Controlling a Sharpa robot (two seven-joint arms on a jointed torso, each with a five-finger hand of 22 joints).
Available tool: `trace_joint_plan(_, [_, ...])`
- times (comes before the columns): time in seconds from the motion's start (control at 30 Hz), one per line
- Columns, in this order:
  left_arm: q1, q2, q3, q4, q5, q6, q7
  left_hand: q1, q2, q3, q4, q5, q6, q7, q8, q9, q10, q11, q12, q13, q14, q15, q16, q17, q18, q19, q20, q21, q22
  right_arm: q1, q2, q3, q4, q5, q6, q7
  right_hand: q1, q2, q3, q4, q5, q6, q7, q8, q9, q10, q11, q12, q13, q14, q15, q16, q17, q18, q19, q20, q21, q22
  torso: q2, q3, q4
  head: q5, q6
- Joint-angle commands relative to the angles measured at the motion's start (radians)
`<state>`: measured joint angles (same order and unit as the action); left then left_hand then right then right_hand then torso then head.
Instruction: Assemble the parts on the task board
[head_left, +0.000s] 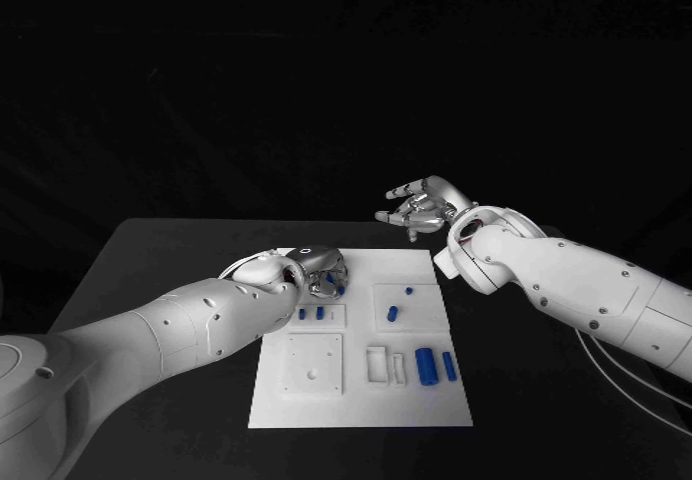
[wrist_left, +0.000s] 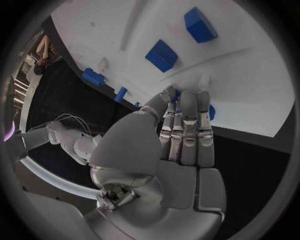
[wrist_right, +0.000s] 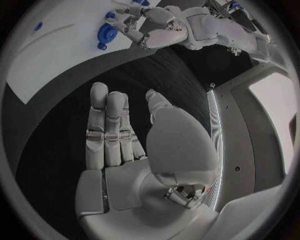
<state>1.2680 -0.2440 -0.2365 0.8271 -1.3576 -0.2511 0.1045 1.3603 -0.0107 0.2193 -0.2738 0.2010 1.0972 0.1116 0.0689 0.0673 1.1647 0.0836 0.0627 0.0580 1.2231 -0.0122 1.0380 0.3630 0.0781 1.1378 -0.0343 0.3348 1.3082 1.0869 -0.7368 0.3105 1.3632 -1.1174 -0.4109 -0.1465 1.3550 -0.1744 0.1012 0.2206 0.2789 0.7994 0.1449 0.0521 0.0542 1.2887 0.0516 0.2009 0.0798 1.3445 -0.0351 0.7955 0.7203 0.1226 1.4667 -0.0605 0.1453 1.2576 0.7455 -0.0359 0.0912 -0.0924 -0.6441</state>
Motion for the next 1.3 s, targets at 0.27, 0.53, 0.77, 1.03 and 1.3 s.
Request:
trace_joint_plan(0.27, [-0.005, 0.007, 0.000, -0.010, -0.003, 0.031, 0.008, -0.014, 0.006, 0.010, 0.004, 0.001, 0.007, -0.001, -0.005, -0.001, 0.008, -0.005, -0.003, 0.000, 0.003, -0.005, 0.030, 0.003, 0.015, -0.001, -0.002, 0.019, 0.022, 0.001, 0.003, 0.001, 0.002, 0.000, 0.001, 0.006, -0.003, 0.007, 0.003, 0.000, 0.004, 0.001, 0.000, 0.002, 0.001, -0.002, -0.001, -0.004, -0.001, 0.000, 0.001, 0.005, -0.004, 0.012, 0.031, 0.005, 0.000, -0.002, -0.001, -0.0004, 0.0011, -0.002, -0.003])
trace_joint_plan(0.53, [-0.006, 0.008, 0.000, -0.014, -0.003, 0.046, 0.006, -0.019, 0.013, 0.010, 0.010, -0.004, 0.025, 0.000, -0.005, -0.002, 0.031, -0.010, -0.003, 0.000, 0.007, -0.007, 0.051, 0.006, 0.013, 0.002, -0.004, 0.030, 0.021, 0.001, 0.003, 0.001, 0.001, -0.001, 0.002, 0.006, -0.003, 0.007, 0.003, 0.000, 0.004, 0.001, 0.000, 0.002, 0.001, -0.002, -0.001, -0.004, -0.001, 0.000, 0.001, 0.005, -0.004, 0.012, 0.031, 0.005, 0.000, -0.002, -0.002, -0.0008, 0.0015, -0.003, -0.005])
trace_joint_plan(0.77, [-0.006, 0.007, 0.000, -0.010, -0.002, 0.061, 0.008, -0.022, 0.022, 0.001, 0.018, -0.004, 0.057, -0.008, -0.005, -0.001, 0.066, -0.020, -0.003, 0.000, 0.014, -0.010, 0.074, 0.009, 0.011, 0.005, -0.006, 0.035, 0.020, 0.001, 0.004, 0.001, 0.000, -0.001, 0.001, 0.006, -0.003, 0.007, 0.003, 0.000, 0.004, 0.001, 0.000, 0.002, 0.001, -0.002, -0.001, -0.004, -0.001, 0.000, 0.001, 0.005, -0.004, 0.012, 0.031, 0.005, 0.000, -0.002, -0.001, -0.0011, 0.0020, -0.004, -0.007])
trace_joint_plan(1.03, [-0.006, 0.008, 0.000, -0.010, -0.002, 0.071, 0.004, -0.020, 0.027, -0.010, 0.019, -0.004, 0.077, -0.013, -0.006, -0.001, 0.089, -0.027, -0.004, 0.001, 0.023, -0.013, 0.087, 0.009, 0.008, 0.010, -0.010, 0.037, 0.019, 0.001, 0.005, 0.001, -0.001, -0.002, 0.002, 0.006, -0.003, 0.007, 0.003, 0.000, 0.004, 0.002, 0.000, 0.003, 0.001, -0.002, -0.001, -0.004, -0.001, 0.000, 0.001, 0.006, -0.006, 0.012, 0.031, 0.005, -0.001, -0.002, -0.001, -0.0008, 0.0009, -0.001, -0.009])
trace_joint_plan(1.3, [-0.006, 0.010, 0.000, -0.011, -0.005, 0.076, -0.002, -0.027, 0.023, -0.019, 0.023, -0.009, 0.065, -0.011, -0.006, -0.002, 0.076, -0.023, -0.004, 0.001, 0.028, -0.011, 0.089, 0.006, 0.008, 0.014, -0.007, 0.030, 0.016, 0.001, 0.006, 0.001, -0.002, -0.002, 0.002, 0.006, -0.003, 0.007, 0.003, 0.000, 0.004, 0.002, 0.000, 0.003, 0.001, -0.002, -0.001, -0.004, -0.001, 0.000, 0.001, 0.006, -0.006, 0.012, 0.031, 0.005, -0.001, -0.002, -0.001, -0.0006, 0.0011, -0.001, -0.009])
